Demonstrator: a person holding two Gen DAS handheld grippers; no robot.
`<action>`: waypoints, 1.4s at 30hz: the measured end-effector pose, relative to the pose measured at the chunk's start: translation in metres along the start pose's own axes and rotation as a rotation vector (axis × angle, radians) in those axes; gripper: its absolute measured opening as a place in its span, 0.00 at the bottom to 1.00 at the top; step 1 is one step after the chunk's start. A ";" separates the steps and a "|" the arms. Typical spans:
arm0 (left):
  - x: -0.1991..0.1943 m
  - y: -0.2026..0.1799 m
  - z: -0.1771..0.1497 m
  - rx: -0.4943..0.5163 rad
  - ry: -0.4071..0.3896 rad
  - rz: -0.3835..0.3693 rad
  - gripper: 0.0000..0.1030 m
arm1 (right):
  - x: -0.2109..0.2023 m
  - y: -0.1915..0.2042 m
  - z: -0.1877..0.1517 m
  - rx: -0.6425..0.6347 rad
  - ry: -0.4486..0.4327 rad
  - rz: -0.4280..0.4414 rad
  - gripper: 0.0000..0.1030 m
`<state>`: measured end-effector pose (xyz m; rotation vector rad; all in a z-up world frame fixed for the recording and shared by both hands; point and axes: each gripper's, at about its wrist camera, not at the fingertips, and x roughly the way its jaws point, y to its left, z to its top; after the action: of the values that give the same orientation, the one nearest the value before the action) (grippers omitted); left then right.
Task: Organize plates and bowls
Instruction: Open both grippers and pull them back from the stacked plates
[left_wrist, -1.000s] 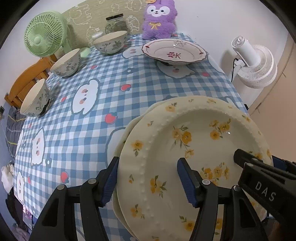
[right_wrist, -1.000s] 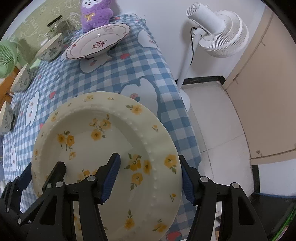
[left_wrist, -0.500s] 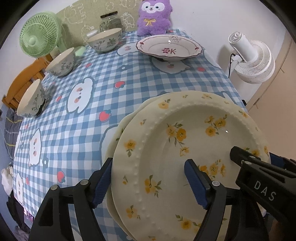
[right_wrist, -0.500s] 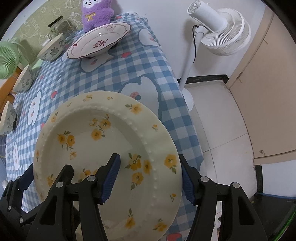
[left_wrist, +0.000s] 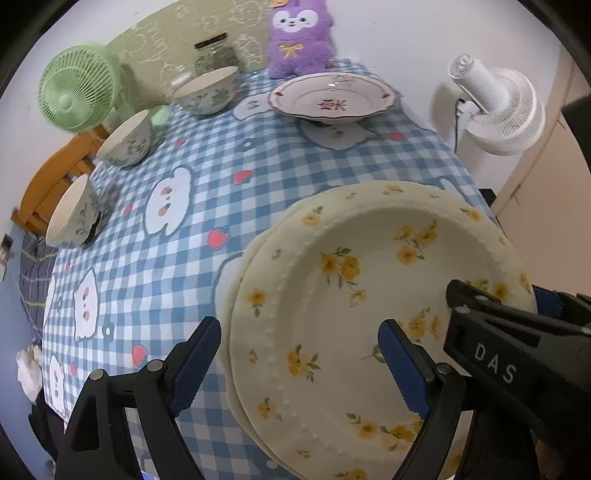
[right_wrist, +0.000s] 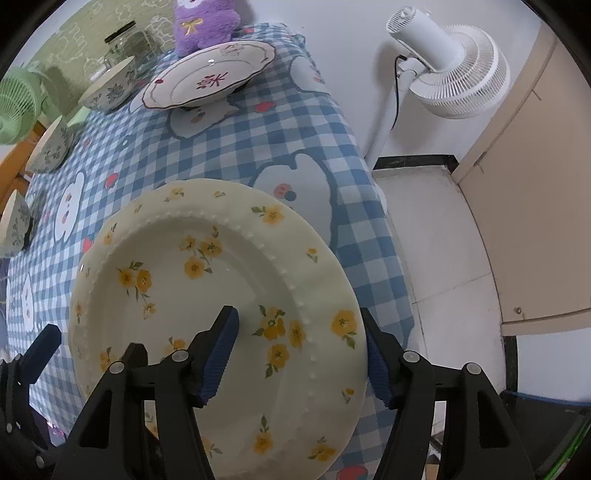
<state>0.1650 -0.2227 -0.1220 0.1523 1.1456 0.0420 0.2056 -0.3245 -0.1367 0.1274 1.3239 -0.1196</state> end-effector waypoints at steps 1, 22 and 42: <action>0.000 0.002 0.000 -0.008 0.000 0.002 0.86 | 0.001 0.002 0.000 -0.002 0.001 -0.008 0.69; -0.038 0.028 0.023 -0.090 -0.066 -0.050 0.86 | -0.065 0.014 0.022 -0.056 -0.145 0.060 0.77; -0.126 0.082 0.070 -0.048 -0.228 -0.125 0.86 | -0.182 0.060 0.042 -0.017 -0.359 0.007 0.78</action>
<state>0.1802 -0.1625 0.0317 0.0416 0.9232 -0.0577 0.2120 -0.2690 0.0510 0.0915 0.9659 -0.1193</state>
